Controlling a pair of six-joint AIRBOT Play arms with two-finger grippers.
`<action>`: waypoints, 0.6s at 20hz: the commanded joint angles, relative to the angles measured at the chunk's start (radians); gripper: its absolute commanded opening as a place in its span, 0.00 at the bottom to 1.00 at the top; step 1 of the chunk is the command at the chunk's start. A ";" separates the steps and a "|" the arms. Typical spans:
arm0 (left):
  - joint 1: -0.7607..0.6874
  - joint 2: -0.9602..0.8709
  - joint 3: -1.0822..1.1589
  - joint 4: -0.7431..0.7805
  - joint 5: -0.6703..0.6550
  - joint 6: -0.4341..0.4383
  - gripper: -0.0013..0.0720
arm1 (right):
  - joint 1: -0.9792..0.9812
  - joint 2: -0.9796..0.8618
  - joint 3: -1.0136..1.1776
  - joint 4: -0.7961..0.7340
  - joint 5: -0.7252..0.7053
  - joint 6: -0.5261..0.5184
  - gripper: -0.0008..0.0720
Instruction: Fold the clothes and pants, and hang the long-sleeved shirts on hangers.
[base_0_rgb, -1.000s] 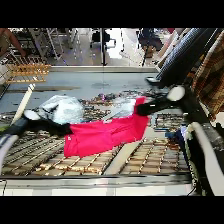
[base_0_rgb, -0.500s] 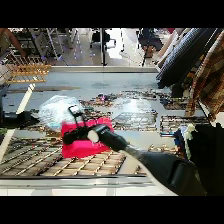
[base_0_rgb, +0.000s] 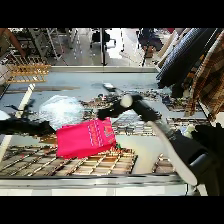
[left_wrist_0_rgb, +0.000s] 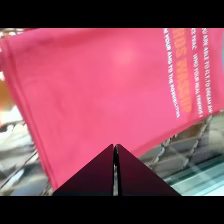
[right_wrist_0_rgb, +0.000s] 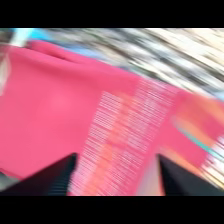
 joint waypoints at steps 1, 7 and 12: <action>-0.135 -0.135 -0.014 0.003 0.036 0.014 0.03 | -0.204 0.023 -0.103 0.073 0.222 -0.002 0.96; -0.191 -0.291 -0.014 0.006 0.060 0.013 0.03 | -0.242 -0.078 -0.288 0.368 0.007 -0.256 0.96; -0.191 -0.298 -0.014 0.005 0.060 0.014 0.03 | -0.225 -0.197 -0.244 0.617 0.017 -0.409 0.96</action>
